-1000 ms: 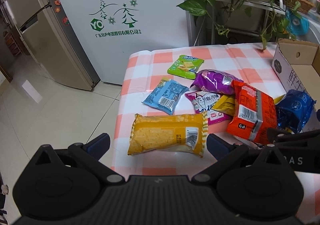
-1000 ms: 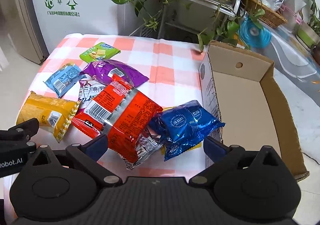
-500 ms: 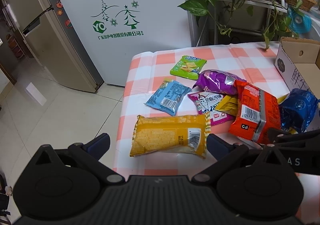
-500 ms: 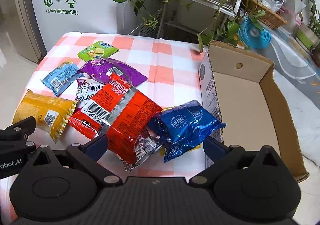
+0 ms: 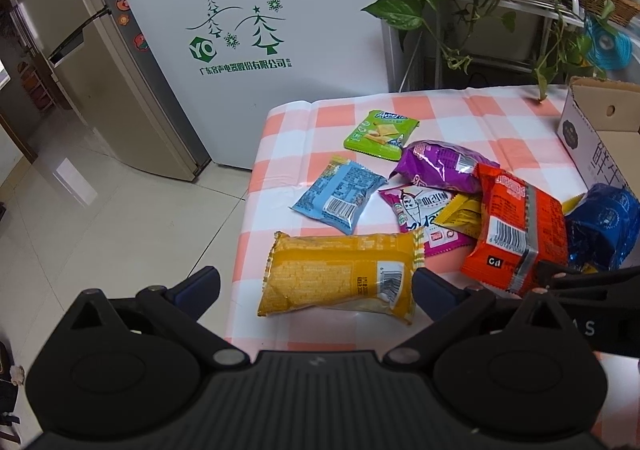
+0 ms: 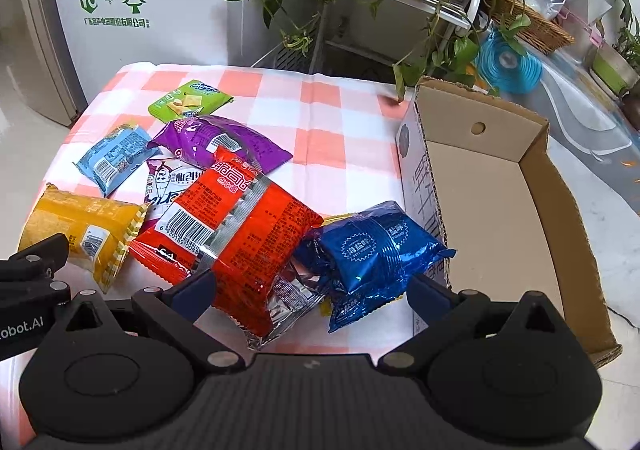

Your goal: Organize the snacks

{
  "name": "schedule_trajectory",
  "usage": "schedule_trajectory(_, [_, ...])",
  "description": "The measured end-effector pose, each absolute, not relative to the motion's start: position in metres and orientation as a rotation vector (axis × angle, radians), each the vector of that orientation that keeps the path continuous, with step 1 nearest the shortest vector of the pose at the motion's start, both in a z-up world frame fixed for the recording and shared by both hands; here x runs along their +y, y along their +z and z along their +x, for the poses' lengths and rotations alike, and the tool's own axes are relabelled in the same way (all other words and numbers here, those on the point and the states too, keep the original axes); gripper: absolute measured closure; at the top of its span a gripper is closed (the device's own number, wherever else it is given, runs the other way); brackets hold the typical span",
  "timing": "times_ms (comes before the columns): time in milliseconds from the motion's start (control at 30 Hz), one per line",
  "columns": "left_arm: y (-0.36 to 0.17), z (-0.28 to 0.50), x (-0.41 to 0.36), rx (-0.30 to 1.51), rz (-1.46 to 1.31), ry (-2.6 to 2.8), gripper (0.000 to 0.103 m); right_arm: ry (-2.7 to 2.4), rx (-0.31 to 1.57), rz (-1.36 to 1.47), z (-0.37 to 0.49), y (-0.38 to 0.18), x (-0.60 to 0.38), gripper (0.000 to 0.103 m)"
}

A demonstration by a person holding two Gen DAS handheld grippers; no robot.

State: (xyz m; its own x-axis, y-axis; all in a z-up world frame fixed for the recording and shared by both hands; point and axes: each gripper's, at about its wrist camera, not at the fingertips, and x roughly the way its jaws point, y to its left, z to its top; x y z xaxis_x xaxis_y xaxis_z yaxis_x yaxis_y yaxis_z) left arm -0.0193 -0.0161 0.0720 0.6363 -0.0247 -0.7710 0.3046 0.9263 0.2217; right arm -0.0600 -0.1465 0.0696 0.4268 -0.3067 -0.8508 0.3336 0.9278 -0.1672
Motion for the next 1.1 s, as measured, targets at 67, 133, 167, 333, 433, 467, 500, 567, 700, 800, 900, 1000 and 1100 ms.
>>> schedule_trajectory(67, [0.0718,-0.0188,-0.0167,0.862,0.348,-0.189,0.002,-0.402,1.057,0.025,-0.0589,0.0687,-0.1463,0.000])
schedule_trajectory(133, [0.0715,-0.0189,-0.0171,0.859,0.351,-0.187,0.002,-0.407,1.058,0.016,-0.0580,0.0678,-0.1452,0.000])
schedule_trajectory(167, [0.0712,-0.0189,-0.0173,0.859,0.352,-0.186,0.002,-0.408,1.058,0.014,-0.0578,0.0674,-0.1452,0.000])
schedule_trajectory(333, [0.0706,-0.0186,-0.0176,0.860,0.350,-0.183,0.002,-0.408,1.062,0.014,-0.0567,0.0672,-0.1457,0.000])
schedule_trajectory(433, [0.0706,-0.0183,-0.0176,0.861,0.349,-0.183,0.002,-0.408,1.063,0.013,-0.0566,0.0675,-0.1456,0.000])
schedule_trajectory(467, [0.0706,-0.0183,-0.0176,0.862,0.348,-0.182,0.002,-0.408,1.063,0.013,-0.0566,0.0675,-0.1456,0.000])
schedule_trajectory(500, [0.0705,-0.0181,-0.0174,0.862,0.347,-0.182,0.002,-0.409,1.065,0.009,-0.0566,0.0676,-0.1456,0.000])
schedule_trajectory(567, [0.0703,-0.0179,-0.0172,0.863,0.345,-0.181,0.002,-0.410,1.063,0.007,-0.0568,0.0675,-0.1452,0.000])
schedule_trajectory(700, [0.0703,-0.0179,-0.0171,0.863,0.345,-0.182,0.002,-0.409,1.061,0.000,-0.0568,0.0675,-0.1445,0.000])
schedule_trajectory(800, [0.0699,-0.0180,-0.0167,0.864,0.346,-0.177,0.002,-0.405,1.058,-0.013,-0.0569,0.0681,-0.1433,0.000])
schedule_trajectory(900, [0.0692,-0.0183,-0.0161,0.863,0.347,-0.173,0.002,-0.399,1.056,-0.020,-0.0571,0.0684,-0.1427,0.000])
schedule_trajectory(1000, [0.0690,-0.0178,-0.0162,0.865,0.348,-0.171,0.002,-0.398,1.058,-0.022,-0.0568,0.0685,-0.1429,0.000])
schedule_trajectory(1100, [0.0691,-0.0176,-0.0154,0.867,0.342,-0.169,0.002,-0.397,1.057,-0.013,-0.0568,0.0689,-0.1434,0.000])
